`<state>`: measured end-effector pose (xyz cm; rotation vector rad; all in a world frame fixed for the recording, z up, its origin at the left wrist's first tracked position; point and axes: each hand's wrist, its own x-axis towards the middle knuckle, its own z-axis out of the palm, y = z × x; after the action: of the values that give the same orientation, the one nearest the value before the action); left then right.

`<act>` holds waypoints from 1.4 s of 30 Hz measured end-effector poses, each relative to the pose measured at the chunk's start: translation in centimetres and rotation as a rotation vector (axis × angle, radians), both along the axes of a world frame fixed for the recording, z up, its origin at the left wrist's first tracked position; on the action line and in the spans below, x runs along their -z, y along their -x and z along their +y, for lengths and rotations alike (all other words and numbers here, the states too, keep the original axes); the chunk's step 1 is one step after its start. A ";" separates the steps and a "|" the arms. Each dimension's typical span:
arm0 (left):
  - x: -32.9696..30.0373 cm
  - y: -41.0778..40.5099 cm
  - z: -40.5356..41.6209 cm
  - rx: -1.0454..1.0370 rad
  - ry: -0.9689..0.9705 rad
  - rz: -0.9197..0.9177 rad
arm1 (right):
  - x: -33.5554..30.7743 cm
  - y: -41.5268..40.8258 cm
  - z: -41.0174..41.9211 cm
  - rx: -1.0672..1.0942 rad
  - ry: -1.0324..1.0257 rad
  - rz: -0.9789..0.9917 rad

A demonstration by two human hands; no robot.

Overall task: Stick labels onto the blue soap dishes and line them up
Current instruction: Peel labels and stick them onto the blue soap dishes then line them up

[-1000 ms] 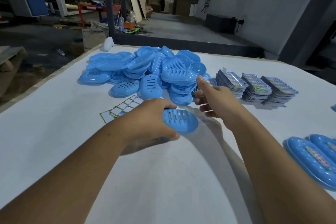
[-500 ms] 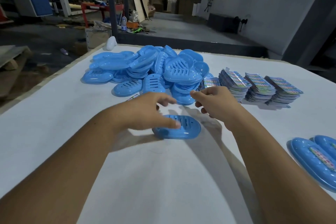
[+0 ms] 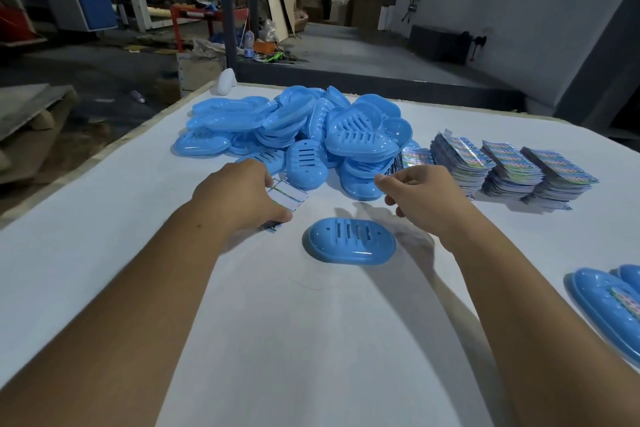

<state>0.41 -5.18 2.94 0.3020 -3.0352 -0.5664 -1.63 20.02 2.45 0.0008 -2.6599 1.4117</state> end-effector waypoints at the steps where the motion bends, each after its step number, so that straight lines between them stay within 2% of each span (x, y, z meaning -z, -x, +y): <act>1: 0.0 0.0 0.0 -0.006 -0.005 -0.003 | 0.0 0.0 0.0 -0.001 -0.004 0.001; 5: -0.4 0.4 -0.4 -0.032 -0.027 0.021 | 0.2 0.0 -0.2 -0.004 -0.012 0.008; 8: -0.8 0.7 -0.5 -0.046 -0.154 0.077 | 0.1 -0.2 -0.4 -0.039 -0.023 0.028; 14: -1.0 0.4 1.2 0.002 -0.829 0.264 | 0.1 -0.9 -2.2 -0.191 0.046 0.123; 19: -0.4 0.1 3.8 0.084 -1.088 0.222 | 0.1 -1.2 -2.8 -0.312 0.159 0.065; 25: -0.3 0.3 4.1 0.038 -0.971 0.197 | 0.0 -0.8 -2.1 -0.247 0.167 0.062; 42: 0.0 -0.5 4.5 0.149 -0.791 0.267 | 0.2 -0.2 -1.7 -0.172 0.247 0.079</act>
<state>0.89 -0.71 2.97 0.0051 -2.4501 -1.6482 -1.47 18.34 2.22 0.2603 -2.4554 1.7449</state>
